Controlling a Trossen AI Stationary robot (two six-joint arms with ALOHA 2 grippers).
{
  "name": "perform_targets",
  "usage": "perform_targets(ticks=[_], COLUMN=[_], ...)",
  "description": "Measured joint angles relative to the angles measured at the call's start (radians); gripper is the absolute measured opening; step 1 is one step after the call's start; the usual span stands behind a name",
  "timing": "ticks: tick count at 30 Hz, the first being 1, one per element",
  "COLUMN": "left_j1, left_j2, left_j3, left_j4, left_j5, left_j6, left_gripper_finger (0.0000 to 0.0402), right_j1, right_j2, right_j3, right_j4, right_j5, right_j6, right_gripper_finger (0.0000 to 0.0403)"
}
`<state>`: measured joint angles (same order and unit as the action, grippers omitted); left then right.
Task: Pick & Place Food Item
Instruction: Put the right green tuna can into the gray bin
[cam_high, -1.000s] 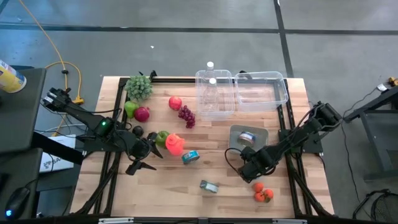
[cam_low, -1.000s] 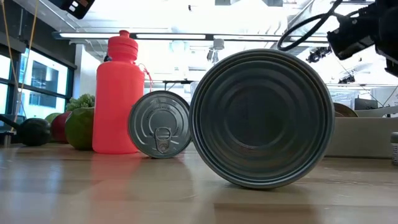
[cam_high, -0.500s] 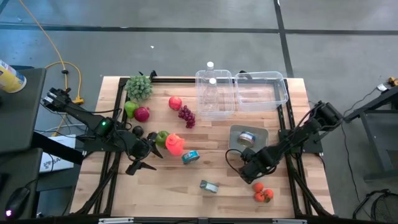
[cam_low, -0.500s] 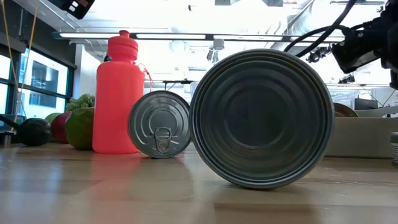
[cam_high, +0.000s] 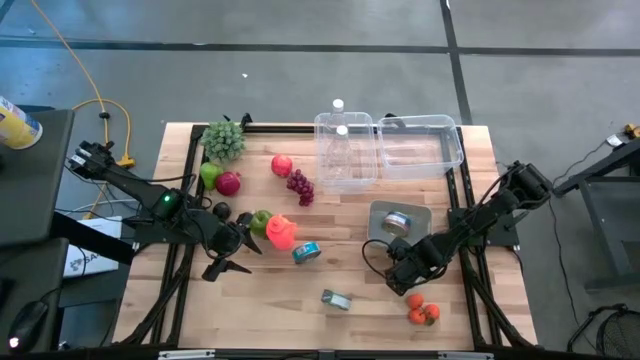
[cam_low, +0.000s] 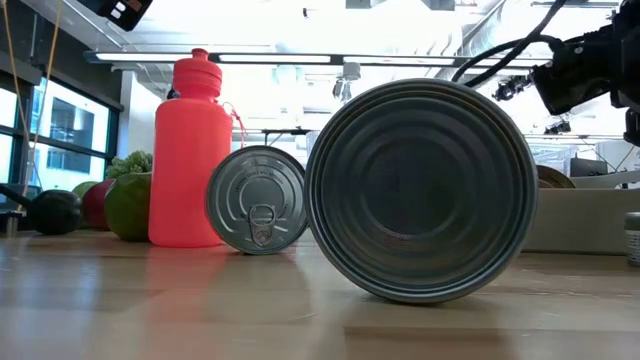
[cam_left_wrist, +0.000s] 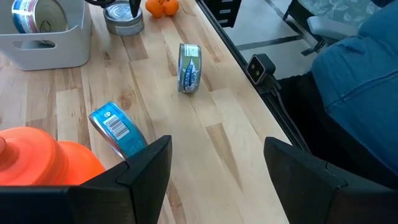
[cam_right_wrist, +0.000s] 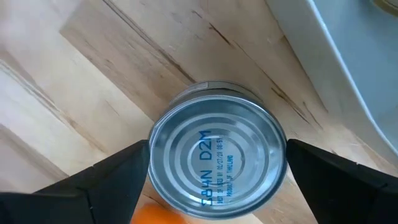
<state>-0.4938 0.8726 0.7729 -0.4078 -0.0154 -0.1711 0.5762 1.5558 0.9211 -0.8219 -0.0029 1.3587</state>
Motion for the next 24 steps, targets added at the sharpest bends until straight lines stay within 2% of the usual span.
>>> perform_targets(ticks=[11, 19, 24], left_j1=[0.0, 0.0, 0.0], left_j2=[0.0, 0.0, 0.0], left_j3=[0.0, 0.0, 0.0], left_j4=[0.0, 0.0, 0.0], left_j5=[0.0, 0.0, 0.0], left_j6=[0.021, 0.022, 0.022], left_gripper_finger=[0.0246, 0.0246, 0.0246], right_j1=[0.0, 0.0, 0.0], right_j2=[-0.002, -0.002, -0.002], right_j3=[0.0, 0.0, 0.0], right_j4=[-0.003, -0.009, -0.009], right_j5=[0.004, 0.069, 0.071], right_j6=[0.007, 0.007, 0.031], right_gripper_finger=[0.0368, 0.0368, 0.0368])
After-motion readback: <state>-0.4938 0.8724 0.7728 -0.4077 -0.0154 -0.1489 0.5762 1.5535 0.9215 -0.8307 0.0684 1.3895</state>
